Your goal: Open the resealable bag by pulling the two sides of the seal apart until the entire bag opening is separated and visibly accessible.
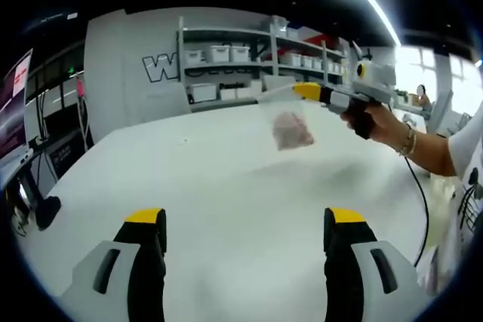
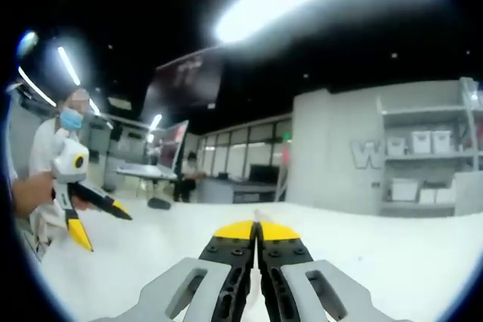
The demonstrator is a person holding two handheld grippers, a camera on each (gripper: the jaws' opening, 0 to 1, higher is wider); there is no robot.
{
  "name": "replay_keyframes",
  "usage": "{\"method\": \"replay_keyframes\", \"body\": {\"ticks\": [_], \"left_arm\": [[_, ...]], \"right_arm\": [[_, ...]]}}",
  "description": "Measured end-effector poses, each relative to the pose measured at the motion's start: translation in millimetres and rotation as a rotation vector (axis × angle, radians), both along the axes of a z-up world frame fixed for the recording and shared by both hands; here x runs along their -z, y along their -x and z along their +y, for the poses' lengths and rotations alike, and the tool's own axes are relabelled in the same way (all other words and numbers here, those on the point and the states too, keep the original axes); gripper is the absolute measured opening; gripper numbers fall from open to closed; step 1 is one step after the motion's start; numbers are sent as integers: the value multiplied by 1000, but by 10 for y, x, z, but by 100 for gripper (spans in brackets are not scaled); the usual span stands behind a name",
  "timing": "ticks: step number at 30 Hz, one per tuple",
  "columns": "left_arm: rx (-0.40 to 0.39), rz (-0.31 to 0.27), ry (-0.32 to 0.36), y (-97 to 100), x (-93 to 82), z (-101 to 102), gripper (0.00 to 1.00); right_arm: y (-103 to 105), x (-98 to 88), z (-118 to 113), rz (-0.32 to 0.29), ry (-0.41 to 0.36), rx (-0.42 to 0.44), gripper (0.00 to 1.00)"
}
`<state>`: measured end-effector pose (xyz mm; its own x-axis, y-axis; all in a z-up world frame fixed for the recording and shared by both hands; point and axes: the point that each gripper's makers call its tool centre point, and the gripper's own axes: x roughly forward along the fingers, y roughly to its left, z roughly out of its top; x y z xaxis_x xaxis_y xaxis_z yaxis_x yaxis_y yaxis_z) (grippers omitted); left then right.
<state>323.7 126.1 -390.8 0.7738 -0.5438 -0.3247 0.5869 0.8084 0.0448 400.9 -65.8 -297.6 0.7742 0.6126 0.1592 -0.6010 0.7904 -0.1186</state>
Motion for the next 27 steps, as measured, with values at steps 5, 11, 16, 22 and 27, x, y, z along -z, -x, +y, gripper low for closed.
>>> {"method": "replay_keyframes", "body": {"ticks": [5, 11, 16, 22, 27], "left_arm": [[2, 3, 1, -3, 5, -26, 84], [2, 2, 1, 2, -5, -36, 84], [2, 3, -1, 1, -1, -41, 84], [6, 4, -3, 7, 4, -61, 84], [4, 3, -4, 11, 1, -57, 84]], "right_arm": [[70, -28, -39, -5, -12, -1, 0], [167, -31, -64, -8, -11, -7, 0], [258, -22, -62, -12, -10, -16, 0], [312, -39, -85, -17, -23, -16, 0], [380, -36, -94, -18, -28, -20, 0]]}}
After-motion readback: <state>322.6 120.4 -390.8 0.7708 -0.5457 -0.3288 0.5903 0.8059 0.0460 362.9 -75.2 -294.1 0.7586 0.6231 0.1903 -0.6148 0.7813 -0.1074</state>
